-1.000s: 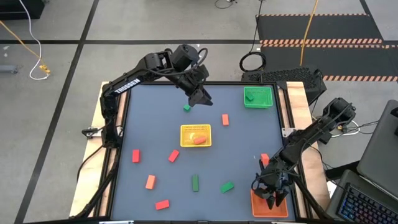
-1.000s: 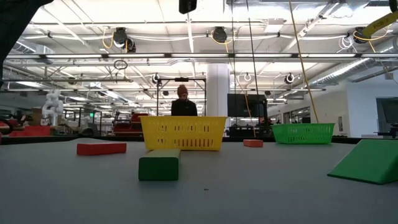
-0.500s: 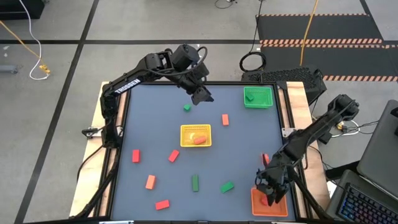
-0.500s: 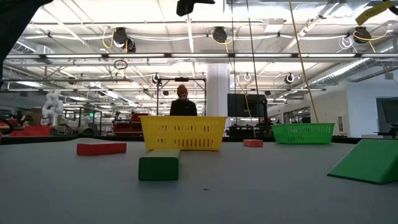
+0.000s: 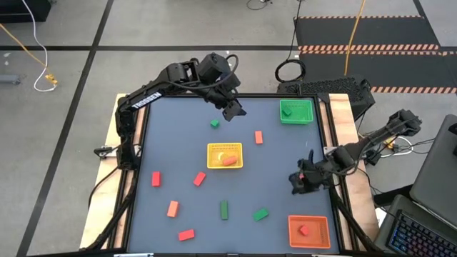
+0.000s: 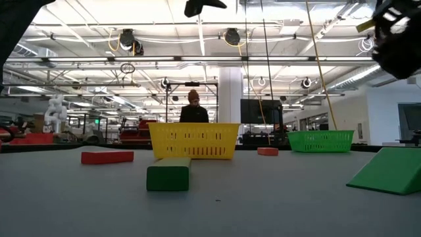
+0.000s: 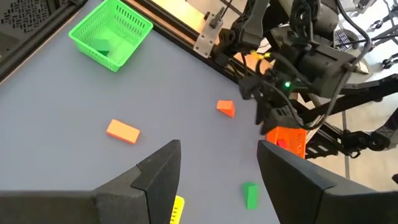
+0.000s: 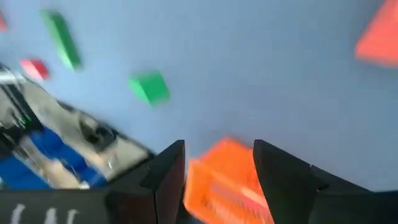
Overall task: Sort & place blocks by color
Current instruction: Put the orange block into the yellow basket
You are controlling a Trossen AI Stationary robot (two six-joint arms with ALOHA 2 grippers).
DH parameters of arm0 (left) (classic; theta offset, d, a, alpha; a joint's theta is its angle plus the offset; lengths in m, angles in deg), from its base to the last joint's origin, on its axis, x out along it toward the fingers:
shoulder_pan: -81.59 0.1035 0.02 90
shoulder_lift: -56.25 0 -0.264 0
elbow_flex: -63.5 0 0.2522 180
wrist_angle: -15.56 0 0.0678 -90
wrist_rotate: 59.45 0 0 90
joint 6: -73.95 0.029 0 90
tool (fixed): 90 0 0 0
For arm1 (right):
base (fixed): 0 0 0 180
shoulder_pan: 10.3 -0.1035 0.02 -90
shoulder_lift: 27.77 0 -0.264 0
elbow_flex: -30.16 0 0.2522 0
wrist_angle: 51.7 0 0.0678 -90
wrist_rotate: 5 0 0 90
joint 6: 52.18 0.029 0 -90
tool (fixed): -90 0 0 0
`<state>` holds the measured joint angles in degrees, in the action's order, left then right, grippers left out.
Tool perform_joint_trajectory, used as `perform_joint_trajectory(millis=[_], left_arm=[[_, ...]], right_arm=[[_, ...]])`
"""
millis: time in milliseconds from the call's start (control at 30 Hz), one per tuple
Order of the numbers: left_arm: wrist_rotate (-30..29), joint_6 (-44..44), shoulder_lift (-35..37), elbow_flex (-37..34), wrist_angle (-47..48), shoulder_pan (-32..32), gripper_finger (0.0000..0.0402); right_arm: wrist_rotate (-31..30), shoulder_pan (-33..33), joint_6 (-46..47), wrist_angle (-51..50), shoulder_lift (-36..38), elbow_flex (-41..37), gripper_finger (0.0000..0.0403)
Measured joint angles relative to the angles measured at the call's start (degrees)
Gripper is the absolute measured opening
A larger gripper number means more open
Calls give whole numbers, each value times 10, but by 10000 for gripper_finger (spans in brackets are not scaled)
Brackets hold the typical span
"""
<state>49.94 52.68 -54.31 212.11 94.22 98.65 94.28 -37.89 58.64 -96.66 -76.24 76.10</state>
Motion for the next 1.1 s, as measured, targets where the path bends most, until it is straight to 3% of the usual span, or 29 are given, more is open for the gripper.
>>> perform_joint_trajectory(millis=[167, 433, 533, 633, 733, 867, 967, 1100], left_arm=[[0, -3, 0, 0, 1, -8, 214], [0, -5, 0, 0, 1, -23, 214], [0, -10, 0, 0, 1, -24, 214], [0, -22, 0, 0, 1, -24, 214], [0, -25, 0, 0, 1, -24, 214], [0, -25, 0, 0, 1, -24, 214], [0, -25, 0, 0, 1, -24, 214], [0, -23, 0, 0, 1, -24, 214]], right_arm=[[-92, 33, -84, 16, 2, 0, 169], [-345, 59, -293, 278, 2, 0, 166], [-453, 73, -365, 331, 2, 0, 166], [-514, 91, -377, 338, 2, 0, 165], [-480, 113, -425, 332, 0, 0, 165], [-365, 143, -457, 295, -7, 9, 164], [-307, 162, -482, 181, -21, 68, 164], [-285, 188, -548, -50, -65, 199, 164]])
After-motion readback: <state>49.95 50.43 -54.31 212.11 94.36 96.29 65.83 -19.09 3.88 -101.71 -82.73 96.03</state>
